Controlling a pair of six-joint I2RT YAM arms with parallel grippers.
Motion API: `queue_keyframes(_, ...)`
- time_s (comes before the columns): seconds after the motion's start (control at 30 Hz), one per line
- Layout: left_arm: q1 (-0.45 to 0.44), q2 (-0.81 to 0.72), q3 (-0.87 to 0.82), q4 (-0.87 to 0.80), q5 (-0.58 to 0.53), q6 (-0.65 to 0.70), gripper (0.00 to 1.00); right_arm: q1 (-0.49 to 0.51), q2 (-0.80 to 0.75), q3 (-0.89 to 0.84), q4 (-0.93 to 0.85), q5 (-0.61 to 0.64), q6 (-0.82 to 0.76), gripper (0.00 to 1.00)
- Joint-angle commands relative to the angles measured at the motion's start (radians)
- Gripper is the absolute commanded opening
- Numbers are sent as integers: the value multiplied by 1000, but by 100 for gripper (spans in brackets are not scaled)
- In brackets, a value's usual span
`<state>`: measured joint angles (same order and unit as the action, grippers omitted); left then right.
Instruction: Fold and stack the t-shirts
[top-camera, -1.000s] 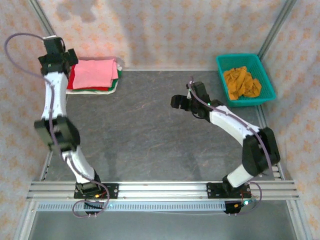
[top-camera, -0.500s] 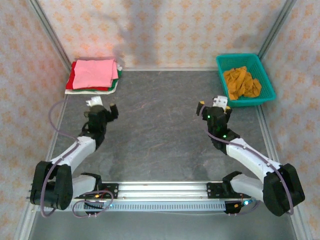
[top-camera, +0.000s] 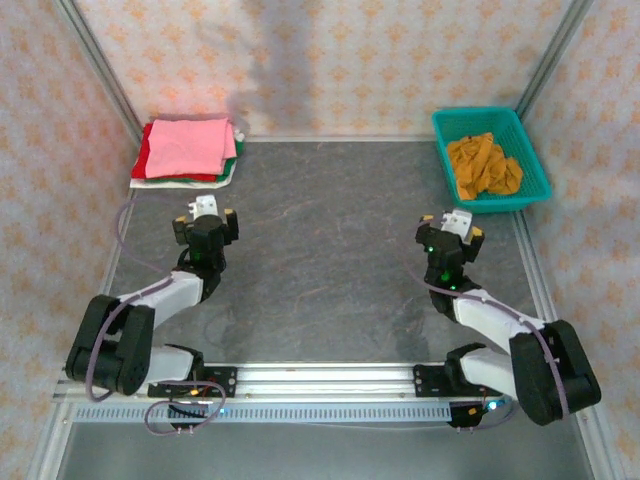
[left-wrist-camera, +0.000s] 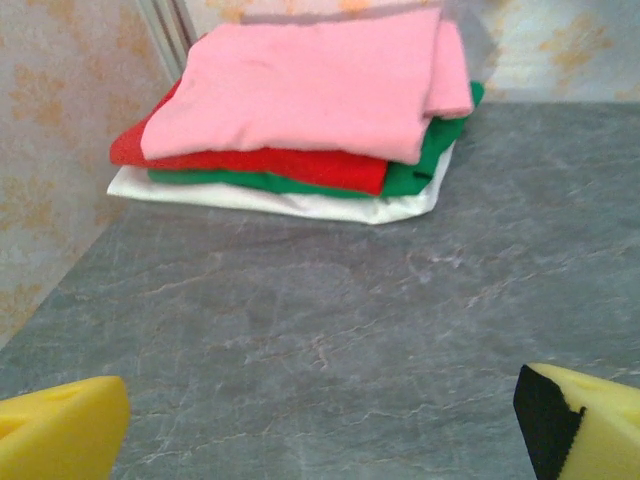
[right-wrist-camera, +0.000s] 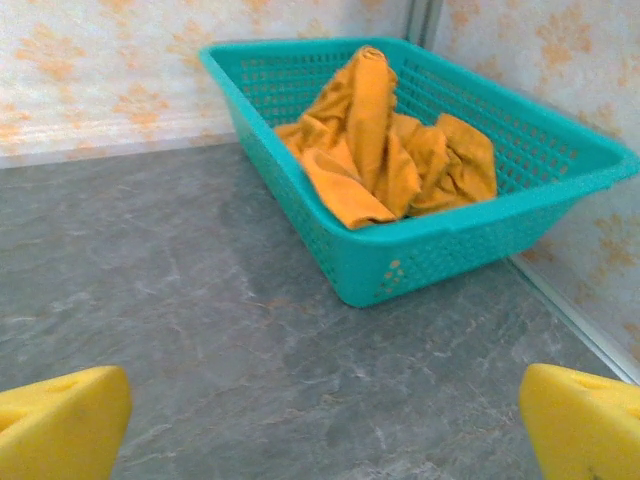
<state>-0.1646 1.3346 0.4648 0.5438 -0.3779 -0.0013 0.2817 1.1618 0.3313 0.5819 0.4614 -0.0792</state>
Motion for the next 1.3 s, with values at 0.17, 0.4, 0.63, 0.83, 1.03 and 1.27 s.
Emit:
queue_keyframes(0.17,29,97,-148,351,43,23,100,-100,159,-36,261,-142,-15,99)
queue_keyframes(0.4,30,149,-145,389,123,58,100,-139,326,-80,518,-276,-59,99)
queue_keyframes(0.63,128,162,-54,231,282,1,100,-165,392,-38,501,-315,-42,99)
queue_keyframes(0.83,113,162,-43,206,253,8,100,-252,378,62,279,-353,60,99)
queue_keyframes(1.03,111,163,-41,205,252,10,100,-243,382,54,304,-340,42,99)
queue_keyframes(1.27,112,163,-40,202,257,9,100,-217,387,47,328,-293,29,99)
